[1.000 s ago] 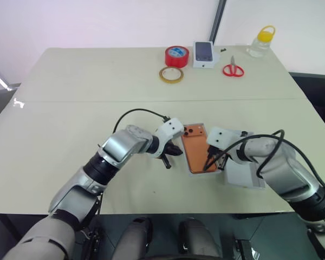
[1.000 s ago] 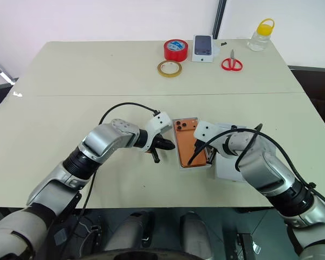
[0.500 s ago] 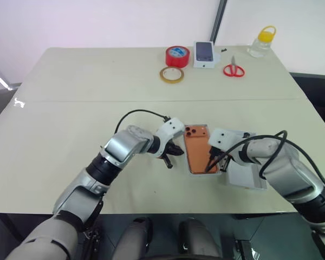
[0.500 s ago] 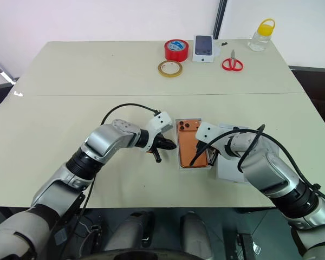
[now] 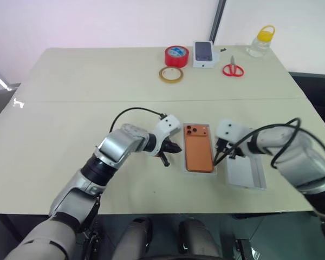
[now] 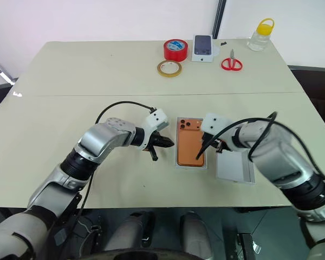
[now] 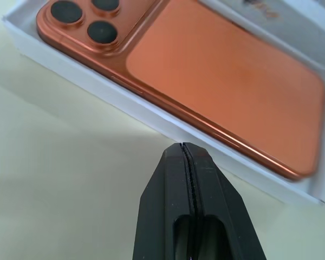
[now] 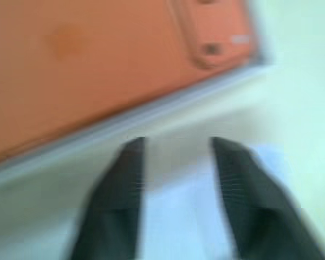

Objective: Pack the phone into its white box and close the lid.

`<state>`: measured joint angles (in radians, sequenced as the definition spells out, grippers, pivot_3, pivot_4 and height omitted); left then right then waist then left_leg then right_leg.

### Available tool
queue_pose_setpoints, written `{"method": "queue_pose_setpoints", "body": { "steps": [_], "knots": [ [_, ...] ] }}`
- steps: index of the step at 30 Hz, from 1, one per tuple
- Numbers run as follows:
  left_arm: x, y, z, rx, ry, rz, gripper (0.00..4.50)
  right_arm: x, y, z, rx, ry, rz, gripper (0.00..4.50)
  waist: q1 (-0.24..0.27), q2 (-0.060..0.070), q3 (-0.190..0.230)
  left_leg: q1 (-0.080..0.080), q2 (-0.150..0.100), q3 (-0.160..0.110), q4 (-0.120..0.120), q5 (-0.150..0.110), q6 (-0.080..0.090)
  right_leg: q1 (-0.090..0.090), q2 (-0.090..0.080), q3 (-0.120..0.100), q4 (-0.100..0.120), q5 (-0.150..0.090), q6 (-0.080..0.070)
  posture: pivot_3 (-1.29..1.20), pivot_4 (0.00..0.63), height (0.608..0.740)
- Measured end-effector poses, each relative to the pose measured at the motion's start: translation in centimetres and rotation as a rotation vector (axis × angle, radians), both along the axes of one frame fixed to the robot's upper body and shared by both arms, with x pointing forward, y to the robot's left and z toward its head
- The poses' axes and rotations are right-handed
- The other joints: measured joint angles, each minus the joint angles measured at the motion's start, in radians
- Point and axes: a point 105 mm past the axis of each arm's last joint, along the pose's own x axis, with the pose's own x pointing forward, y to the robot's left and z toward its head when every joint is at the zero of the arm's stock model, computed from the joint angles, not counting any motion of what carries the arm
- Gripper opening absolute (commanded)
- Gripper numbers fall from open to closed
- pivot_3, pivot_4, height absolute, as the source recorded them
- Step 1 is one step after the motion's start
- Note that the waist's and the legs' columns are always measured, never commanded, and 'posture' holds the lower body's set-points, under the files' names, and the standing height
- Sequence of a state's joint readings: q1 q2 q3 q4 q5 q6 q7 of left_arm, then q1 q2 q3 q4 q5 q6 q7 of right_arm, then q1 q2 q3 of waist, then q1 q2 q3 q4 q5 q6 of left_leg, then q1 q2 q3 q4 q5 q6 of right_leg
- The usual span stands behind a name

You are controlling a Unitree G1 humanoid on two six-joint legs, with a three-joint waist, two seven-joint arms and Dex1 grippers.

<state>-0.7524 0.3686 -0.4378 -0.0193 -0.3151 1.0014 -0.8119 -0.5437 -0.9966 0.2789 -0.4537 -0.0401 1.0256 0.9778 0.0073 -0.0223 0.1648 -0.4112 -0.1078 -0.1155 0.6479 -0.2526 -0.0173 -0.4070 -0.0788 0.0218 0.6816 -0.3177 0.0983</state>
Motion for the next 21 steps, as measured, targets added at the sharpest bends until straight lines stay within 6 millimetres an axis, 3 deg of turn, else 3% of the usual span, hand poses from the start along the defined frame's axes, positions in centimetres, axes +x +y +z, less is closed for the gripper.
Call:
{"method": "queue_pose_setpoints", "body": {
  "steps": [4,7,11,14,21],
  "knots": [
    [0.5,1.1,0.6,-0.046,-0.047,0.011,0.0,-0.7,-0.5,1.1,0.138,0.076,-0.102,3.45,0.002,0.0,0.0,0.0,0.0,0.0,0.0,0.0,0.0,0.0,0.0,0.0,0.0,0.0,0.0,0.0,0.15,0.74],
    [1.0,1.9,2.5,-0.145,-0.156,-0.01,0.0,-1.1,-0.7,0.0,0.263,0.186,-0.227,3.45,0.002,0.0,0.0,0.0,0.0,0.0,0.0,0.0,0.0,0.0,0.0,0.0,0.0,0.0,0.0,0.0,0.15,0.74],
    [0.0,3.3,4.5,-0.246,-0.31,-0.106,0.0,-1.1,-1.8,-1.5,0.408,0.296,-0.44,3.45,0.004,0.0,0.0,0.0,0.0,0.0,0.0,0.0,0.0,0.0,-0.001,0.0,0.0,0.0,0.0,0.0,0.15,0.74],
    [-0.6,4.4,4.3,-0.241,-0.334,-0.149,0.0,-0.9,-2.4,-1.7,0.469,0.311,-0.501,3.45,0.005,0.0,0.0,0.0,0.0,0.0,0.0,0.0,0.0,0.0,-0.001,0.0,0.0,0.0,0.0,0.0,0.15,0.74],
    [-2.2,4.3,3.5,-0.252,-0.336,-0.213,0.0,-1.0,-2.0,-3.5,0.481,0.322,-0.549,3.45,0.001,0.0,0.0,0.0,0.0,0.001,0.0,0.0,0.0,0.0,-0.001,0.0,0.0,0.0,0.0,0.0,0.15,0.74]
  ]
}}
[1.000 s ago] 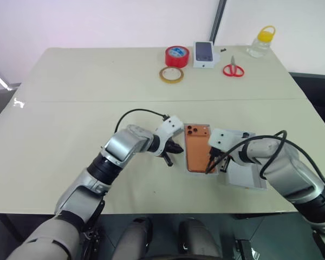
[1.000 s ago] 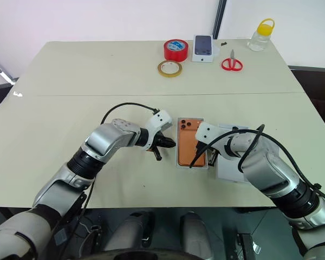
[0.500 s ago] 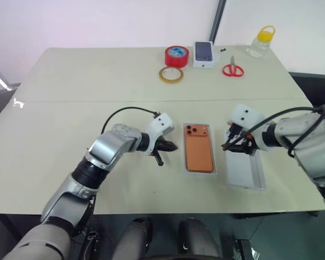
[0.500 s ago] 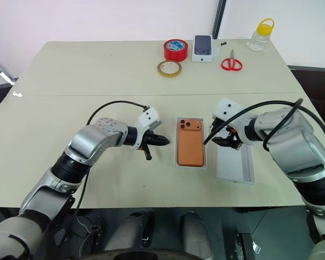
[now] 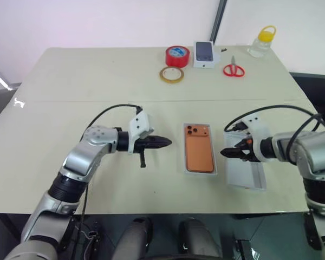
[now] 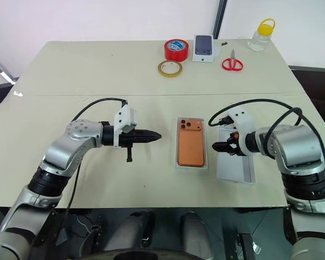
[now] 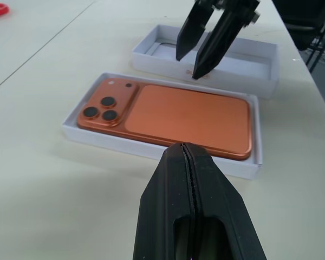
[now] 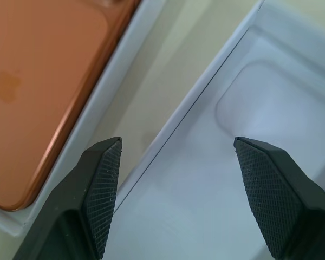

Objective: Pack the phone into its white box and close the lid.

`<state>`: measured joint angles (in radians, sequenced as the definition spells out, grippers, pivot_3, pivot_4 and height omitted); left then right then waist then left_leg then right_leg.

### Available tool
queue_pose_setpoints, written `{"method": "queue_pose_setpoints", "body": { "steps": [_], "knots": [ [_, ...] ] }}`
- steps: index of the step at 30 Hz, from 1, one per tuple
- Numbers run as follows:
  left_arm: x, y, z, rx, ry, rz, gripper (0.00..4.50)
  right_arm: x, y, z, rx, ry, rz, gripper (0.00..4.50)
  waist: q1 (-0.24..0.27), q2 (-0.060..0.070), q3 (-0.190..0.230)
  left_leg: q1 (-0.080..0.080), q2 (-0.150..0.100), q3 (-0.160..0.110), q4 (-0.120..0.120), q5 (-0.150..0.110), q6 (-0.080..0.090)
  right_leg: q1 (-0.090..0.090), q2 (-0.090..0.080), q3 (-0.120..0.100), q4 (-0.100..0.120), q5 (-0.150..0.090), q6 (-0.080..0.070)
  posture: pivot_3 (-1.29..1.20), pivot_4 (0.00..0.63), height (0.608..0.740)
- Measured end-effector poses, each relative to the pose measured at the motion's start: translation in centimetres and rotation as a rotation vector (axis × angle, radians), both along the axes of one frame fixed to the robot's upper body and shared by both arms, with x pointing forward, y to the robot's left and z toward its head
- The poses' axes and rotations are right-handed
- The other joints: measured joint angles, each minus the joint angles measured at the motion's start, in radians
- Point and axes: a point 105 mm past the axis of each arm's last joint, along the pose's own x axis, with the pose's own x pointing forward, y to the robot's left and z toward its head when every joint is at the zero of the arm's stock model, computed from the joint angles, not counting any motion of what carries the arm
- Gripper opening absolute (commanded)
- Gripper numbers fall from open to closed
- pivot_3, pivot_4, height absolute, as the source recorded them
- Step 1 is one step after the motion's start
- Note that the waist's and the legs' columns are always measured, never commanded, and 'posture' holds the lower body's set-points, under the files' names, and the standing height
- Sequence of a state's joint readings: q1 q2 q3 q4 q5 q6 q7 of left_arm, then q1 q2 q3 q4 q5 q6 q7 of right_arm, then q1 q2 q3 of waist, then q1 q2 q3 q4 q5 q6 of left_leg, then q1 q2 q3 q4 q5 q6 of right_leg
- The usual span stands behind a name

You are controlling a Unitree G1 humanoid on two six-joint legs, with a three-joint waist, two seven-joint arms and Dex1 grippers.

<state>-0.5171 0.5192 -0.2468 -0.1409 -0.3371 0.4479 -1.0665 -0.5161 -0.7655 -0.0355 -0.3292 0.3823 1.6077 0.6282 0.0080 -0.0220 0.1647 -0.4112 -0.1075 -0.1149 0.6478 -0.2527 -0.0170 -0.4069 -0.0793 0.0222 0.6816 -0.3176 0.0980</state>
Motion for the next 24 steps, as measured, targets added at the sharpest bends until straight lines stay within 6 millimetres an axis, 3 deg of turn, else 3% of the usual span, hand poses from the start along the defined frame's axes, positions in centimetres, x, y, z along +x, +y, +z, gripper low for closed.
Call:
{"method": "queue_pose_setpoints", "body": {
  "steps": [2,5,10,15,17,22,24],
  "knots": [
    [-0.3,-0.1,0.0,-0.001,-0.006,-0.01,0.0,-0.2,0.1,-0.1,-0.006,-0.003,0.001,3.45,0.0,0.0,0.0,0.0,0.0,0.0,0.0,0.0,0.0,0.0,0.0,0.0,0.0,0.0,0.0,0.0,0.15,0.74],
    [-0.4,-0.1,0.0,0.0,-0.007,-0.012,0.0,-0.4,0.3,-0.3,-0.015,-0.005,0.0,2.61,-0.001,0.0,0.0,0.0,0.0,0.0,0.0,0.0,0.0,0.0,0.0,0.0,0.0,0.0,0.0,0.0,0.15,0.74],
    [-0.6,0.5,-0.7,0.017,0.011,0.002,0.0,-0.5,0.8,-0.5,-0.011,-0.006,-0.002,0.11,-0.001,0.0,0.0,0.001,0.0,0.0,0.0,0.0,0.001,0.001,0.0,0.0,0.0,0.0,0.0,0.0,0.15,0.74],
    [-0.6,0.9,-0.9,0.018,0.014,0.022,0.0,-0.2,0.9,-0.3,0.017,0.0,-0.033,0.05,-0.013,0.0,0.0,0.001,0.0,0.0,0.0,-0.002,0.004,0.001,0.0,0.0,0.0,0.0,0.0,0.0,0.15,0.74],
    [-0.6,1.3,-1.2,0.013,0.022,0.05,0.0,0.5,0.9,0.8,0.045,-0.023,-0.056,0.05,-0.023,0.0,0.0,0.001,0.0,0.0,0.0,-0.002,0.004,0.001,0.0,0.0,0.001,0.0,0.0,0.0,0.15,0.74],
    [0.7,3.2,-0.7,-0.013,0.005,0.162,0.0,2.7,1.6,5.6,0.191,-0.136,-0.084,0.05,-0.026,0.0,0.0,0.001,0.001,0.0,0.0,-0.003,0.005,0.001,0.001,0.0,0.001,0.0,0.0,0.0,0.15,0.74],
    [2.4,5.0,-0.2,-0.052,0.005,0.285,0.0,3.2,4.5,8.6,0.427,-0.176,0.006,0.05,-0.03,0.0,0.0,0.002,0.002,0.0,0.0,-0.003,0.005,0.001,0.002,0.0,0.002,0.0,0.0,0.0,0.15,0.74]
  ]
}}
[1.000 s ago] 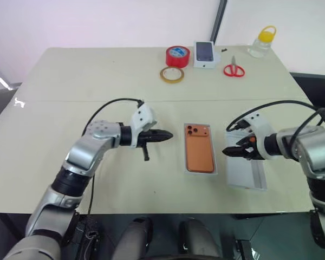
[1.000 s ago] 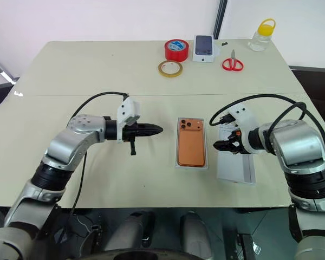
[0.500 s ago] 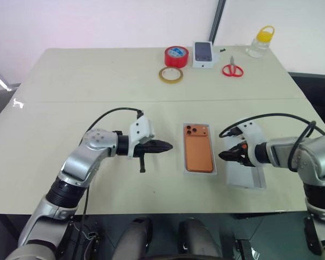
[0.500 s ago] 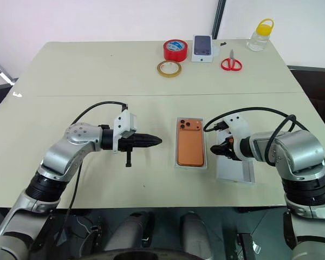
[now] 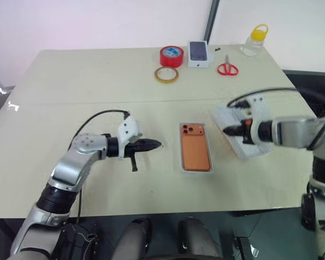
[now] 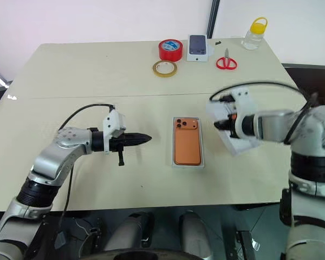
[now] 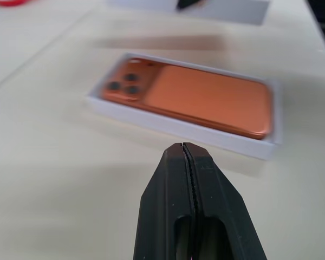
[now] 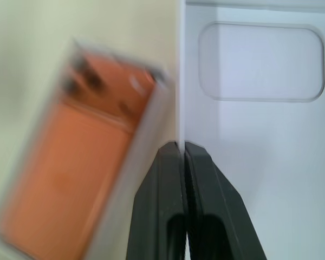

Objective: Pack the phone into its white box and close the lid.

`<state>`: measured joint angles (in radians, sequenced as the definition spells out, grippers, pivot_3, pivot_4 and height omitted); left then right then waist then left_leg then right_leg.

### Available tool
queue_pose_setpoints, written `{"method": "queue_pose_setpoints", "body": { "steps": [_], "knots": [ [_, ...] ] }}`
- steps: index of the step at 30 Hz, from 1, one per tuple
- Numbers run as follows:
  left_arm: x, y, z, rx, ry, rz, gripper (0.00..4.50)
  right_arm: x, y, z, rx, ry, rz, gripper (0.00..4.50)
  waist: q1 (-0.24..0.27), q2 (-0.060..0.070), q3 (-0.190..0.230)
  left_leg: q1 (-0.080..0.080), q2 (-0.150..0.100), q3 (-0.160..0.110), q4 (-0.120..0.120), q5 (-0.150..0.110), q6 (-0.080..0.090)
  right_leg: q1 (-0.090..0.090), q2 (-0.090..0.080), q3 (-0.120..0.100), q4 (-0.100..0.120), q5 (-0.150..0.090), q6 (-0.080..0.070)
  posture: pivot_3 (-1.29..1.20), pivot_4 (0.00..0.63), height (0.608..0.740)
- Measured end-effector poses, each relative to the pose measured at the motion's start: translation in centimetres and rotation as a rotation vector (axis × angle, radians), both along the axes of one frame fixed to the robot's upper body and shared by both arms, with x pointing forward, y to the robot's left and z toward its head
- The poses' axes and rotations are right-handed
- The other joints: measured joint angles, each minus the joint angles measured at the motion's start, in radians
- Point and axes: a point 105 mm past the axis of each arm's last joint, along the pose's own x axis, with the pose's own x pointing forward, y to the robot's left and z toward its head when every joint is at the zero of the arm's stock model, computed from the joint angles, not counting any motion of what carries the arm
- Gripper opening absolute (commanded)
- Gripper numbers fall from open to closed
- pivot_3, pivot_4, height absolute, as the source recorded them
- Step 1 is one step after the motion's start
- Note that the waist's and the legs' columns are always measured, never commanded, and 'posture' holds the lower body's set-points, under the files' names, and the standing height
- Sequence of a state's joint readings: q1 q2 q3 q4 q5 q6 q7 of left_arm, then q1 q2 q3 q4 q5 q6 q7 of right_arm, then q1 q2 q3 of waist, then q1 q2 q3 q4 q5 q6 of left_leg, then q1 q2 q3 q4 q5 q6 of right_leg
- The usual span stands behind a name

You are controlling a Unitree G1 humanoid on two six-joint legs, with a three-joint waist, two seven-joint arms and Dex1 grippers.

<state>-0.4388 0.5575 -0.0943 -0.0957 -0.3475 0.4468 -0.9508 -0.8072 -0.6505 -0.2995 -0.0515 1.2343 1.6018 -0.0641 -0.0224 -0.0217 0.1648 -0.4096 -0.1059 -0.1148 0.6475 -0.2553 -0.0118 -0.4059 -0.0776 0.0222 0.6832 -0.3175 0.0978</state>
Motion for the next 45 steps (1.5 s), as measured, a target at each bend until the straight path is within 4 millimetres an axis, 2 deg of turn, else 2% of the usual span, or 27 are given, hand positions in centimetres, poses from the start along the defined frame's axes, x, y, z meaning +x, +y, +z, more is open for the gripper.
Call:
{"method": "queue_pose_setpoints", "body": {
  "steps": [1,3,6,9,11,14,17,20,23,27,29,31,36,42,45],
  "knots": [
    [0.9,1.1,0.5,-0.025,-0.006,0.062,0.0,-0.3,2.4,1.3,0.126,-0.029,0.092,0.05,0.001,0.0,0.0,0.0,0.001,0.0,0.0,0.0,0.0,0.0,0.001,0.0,0.0,0.0,0.0,0.0,0.15,0.74],
    [1.7,2.2,1.2,-0.045,-0.021,0.121,0.0,-1.4,5.8,2.4,0.291,-0.034,0.208,0.05,0.002,0.0,0.0,0.0,0.001,0.0,0.0,0.0,0.0,0.0,0.0,0.0,0.0,0.0,0.0,0.0,0.15,0.74],
    [2.2,2.9,1.6,-0.05,-0.035,0.156,0.0,-2.5,10.4,3.0,0.529,0.035,0.278,0.05,0.002,0.0,0.0,-0.001,0.0,0.0,0.002,0.001,-0.002,0.001,-0.001,0.0,-0.001,0.0,0.0,0.0,0.15,0.74],
    [2.5,3.1,1.8,-0.056,-0.036,0.17,0.0,-3.3,14.6,2.0,0.72,0.164,0.247,0.05,-0.002,0.0,0.0,-0.001,0.0,0.0,0.001,0.002,-0.003,-0.001,-0.001,0.0,0.001,0.0,0.0,0.0,0.15,0.74],
    [2.5,3.1,2.0,-0.056,-0.042,0.169,0.0,-3.4,15.5,0.6,0.753,0.244,0.166,0.05,0.002,0.0,0.0,-0.001,-0.001,0.0,0.002,0.002,-0.003,-0.001,-0.001,0.0,0.001,0.0,0.0,0.0,0.15,0.74],
    [2.2,2.8,2.0,-0.052,-0.047,0.152,0.0,-3.1,14.9,-1.6,0.789,0.36,-0.012,0.05,0.001,0.0,0.0,-0.001,-0.001,0.0,0.001,0.002,-0.003,-0.001,-0.001,0.0,0.001,0.0,0.0,0.0,0.15,0.74],
    [1.8,1.9,2.1,-0.05,-0.052,0.117,0.0,-3.0,13.5,-4.0,0.727,0.42,-0.126,0.05,0.0,0.001,0.0,-0.001,-0.001,0.0,0.001,0.002,-0.004,-0.002,-0.001,0.0,0.001,0.0,0.0,0.0,0.15,0.74],
    [1.4,1.2,2.0,-0.054,-0.046,0.084,0.0,-2.7,12.0,-5.0,0.704,0.435,-0.194,0.05,-0.007,0.001,-0.001,0.0,-0.001,0.0,0.001,0.002,-0.003,-0.002,0.0,0.001,0.002,0.0,0.0,0.0,0.15,0.74],
    [0.6,-0.3,1.6,-0.047,-0.025,0.017,0.0,-2.6,11.1,-5.3,0.664,0.422,-0.209,1.01,-0.02,0.003,-0.002,0.0,-0.001,0.0,0.0,0.001,-0.002,-0.001,0.0,0.001,0.002,0.0,0.0,0.0,0.15,0.74],
    [-0.3,-1.7,0.6,-0.022,0.014,-0.065,0.0,-2.1,9.1,-5.5,0.608,0.38,-0.244,3.12,-0.023,0.003,-0.002,0.0,0.0,0.0,0.0,0.0,0.001,-0.001,0.0,0.001,0.002,0.0,0.0,0.0,0.15,0.74],
    [-0.6,-2.2,0.3,-0.013,0.033,-0.09,0.0,-1.7,8.1,-4.9,0.575,0.336,-0.238,4.16,-0.024,0.004,-0.001,0.0,0.0,0.0,0.0,0.0,0.001,-0.001,0.0,0.001,0.002,0.0,0.0,0.0,0.15,0.74],
    [-0.9,-2.8,0.1,-0.006,0.041,-0.12,0.0,-1.2,6.7,-3.9,0.512,0.268,-0.221,4.16,-0.022,0.005,0.0,0.0,0.0,0.001,0.0,0.0,0.001,-0.001,0.0,0.001,0.002,0.0,0.0,0.0,0.15,0.74],
    [-0.9,-5.0,-0.4,0.007,0.054,-0.171,0.0,-0.8,2.3,-1.8,0.181,0.097,-0.171,4.16,-0.015,0.006,0.0,0.0,0.0,0.001,0.001,-0.002,0.004,0.002,0.0,0.0,-0.001,0.0,0.0,0.0,0.15,0.74],
    [-0.5,-8.4,-0.9,-0.005,0.071,-0.194,0.0,-0.3,-0.1,-2.3,-0.075,0.017,-0.113,4.16,-0.021,0.006,0.0,0.0,0.0,0.002,0.001,-0.002,0.004,0.001,0.0,0.0,0.0,0.0,0.0,0.0,0.15,0.74],
    [-0.1,-8.5,-1.0,-0.007,0.075,-0.173,0.0,-0.5,-0.9,-2.6,-0.264,-0.057,-0.069,3.38,-0.019,0.006,0.0,0.0,0.0,0.001,0.001,-0.002,0.004,0.001,0.0,0.0,0.0,0.0,0.001,0.0,0.15,0.74]
  ]
}}
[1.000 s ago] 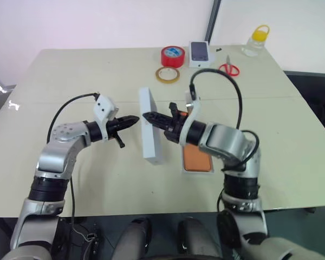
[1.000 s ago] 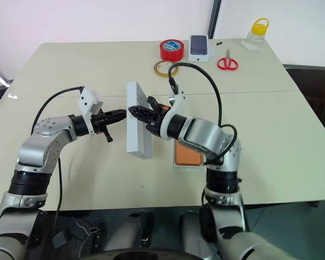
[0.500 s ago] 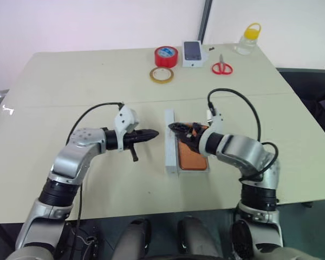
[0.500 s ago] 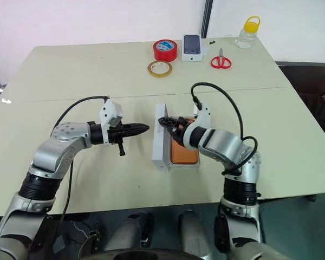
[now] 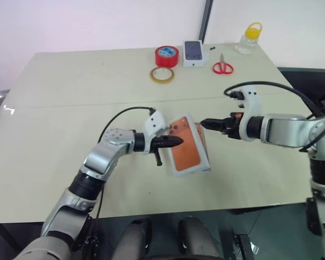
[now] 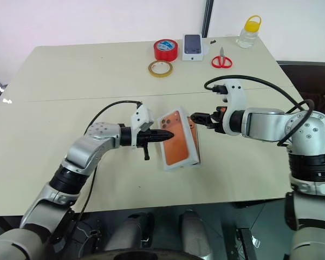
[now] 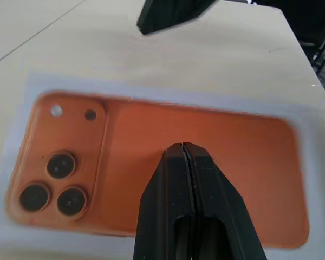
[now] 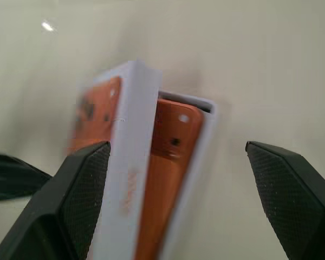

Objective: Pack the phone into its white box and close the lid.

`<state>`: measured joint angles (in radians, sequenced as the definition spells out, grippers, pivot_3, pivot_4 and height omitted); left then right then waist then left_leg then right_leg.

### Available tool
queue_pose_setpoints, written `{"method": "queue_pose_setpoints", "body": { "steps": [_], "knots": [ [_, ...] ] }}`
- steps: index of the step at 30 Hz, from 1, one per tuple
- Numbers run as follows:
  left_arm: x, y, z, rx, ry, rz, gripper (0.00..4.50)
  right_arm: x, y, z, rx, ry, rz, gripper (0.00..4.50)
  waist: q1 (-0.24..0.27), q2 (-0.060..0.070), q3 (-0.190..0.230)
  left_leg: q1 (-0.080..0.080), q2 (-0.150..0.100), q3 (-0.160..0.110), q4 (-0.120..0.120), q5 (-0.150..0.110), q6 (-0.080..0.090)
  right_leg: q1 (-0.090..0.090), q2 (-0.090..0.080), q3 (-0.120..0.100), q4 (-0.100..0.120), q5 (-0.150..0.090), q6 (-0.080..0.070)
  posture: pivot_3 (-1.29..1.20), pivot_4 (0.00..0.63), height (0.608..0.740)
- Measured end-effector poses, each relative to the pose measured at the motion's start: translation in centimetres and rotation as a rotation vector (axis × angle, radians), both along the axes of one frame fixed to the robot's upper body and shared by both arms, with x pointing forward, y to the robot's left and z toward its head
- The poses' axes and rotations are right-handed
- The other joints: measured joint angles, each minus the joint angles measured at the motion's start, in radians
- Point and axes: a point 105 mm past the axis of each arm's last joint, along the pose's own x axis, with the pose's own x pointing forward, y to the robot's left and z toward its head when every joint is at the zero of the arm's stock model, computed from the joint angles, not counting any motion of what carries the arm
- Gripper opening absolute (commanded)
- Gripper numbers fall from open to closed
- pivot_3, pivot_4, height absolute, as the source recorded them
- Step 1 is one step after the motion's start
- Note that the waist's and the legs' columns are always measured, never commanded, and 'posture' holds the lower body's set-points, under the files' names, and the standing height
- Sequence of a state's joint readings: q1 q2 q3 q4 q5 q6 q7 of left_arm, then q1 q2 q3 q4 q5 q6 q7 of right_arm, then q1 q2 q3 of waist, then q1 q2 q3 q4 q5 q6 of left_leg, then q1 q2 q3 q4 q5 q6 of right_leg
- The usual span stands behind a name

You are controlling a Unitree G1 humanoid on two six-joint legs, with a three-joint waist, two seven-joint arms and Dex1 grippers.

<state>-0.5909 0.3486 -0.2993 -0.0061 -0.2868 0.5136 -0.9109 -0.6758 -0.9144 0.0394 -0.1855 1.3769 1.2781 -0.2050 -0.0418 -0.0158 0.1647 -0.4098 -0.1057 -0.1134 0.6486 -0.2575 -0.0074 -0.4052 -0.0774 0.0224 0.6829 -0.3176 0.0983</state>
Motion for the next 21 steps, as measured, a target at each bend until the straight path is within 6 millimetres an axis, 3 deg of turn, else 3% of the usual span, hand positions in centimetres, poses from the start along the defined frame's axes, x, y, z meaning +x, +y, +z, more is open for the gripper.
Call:
{"method": "queue_pose_setpoints", "body": {
  "steps": [5,7,11,15,21],
  "knots": [
    [0.6,1.3,0.0,0.02,-0.005,0.044,0.0,-0.3,-0.1,-0.2,-0.181,-0.094,0.133,0.88,0.001,0.0,0.0,0.0,0.0,0.0,0.0,0.0,0.0,0.0,0.0,0.0,0.0,0.0,0.0,0.0,0.15,0.74],
    [1.4,3.0,0.4,0.029,-0.011,0.109,0.0,-0.5,-0.4,-0.5,-0.299,-0.142,0.206,0.05,0.003,0.0,0.0,0.0,0.0,0.0,0.0,0.0,0.0,-0.001,0.0,0.0,0.0,0.0,0.0,0.0,0.15,0.74],
    [2.4,6.7,1.0,0.061,-0.011,0.221,0.0,-0.9,-0.6,-1.4,-0.44,-0.186,0.316,0.05,0.003,0.0,0.0,0.0,0.0,0.0,0.0,0.0,0.0,-0.001,0.0,0.0,0.0,0.0,0.0,0.0,0.15,0.74],
    [1.2,8.2,-0.1,0.148,0.013,0.195,0.0,-1.2,-0.2,-2.5,-0.488,-0.191,0.4,0.05,0.008,0.0,0.0,0.0,0.0,0.0,0.0,0.0,-0.001,-0.001,-0.001,0.0,0.0,0.0,0.0,0.0,0.15,0.74],
    [0.0,6.7,-2.1,0.221,0.051,0.087,0.0,-1.6,0.9,-3.7,-0.505,-0.187,0.501,0.05,0.032,0.0,0.0,0.0,-0.001,-0.001,0.0,0.0,-0.001,-0.001,-0.001,0.0,-0.001,0.0,0.0,0.0,0.15,0.74]
  ]
}}
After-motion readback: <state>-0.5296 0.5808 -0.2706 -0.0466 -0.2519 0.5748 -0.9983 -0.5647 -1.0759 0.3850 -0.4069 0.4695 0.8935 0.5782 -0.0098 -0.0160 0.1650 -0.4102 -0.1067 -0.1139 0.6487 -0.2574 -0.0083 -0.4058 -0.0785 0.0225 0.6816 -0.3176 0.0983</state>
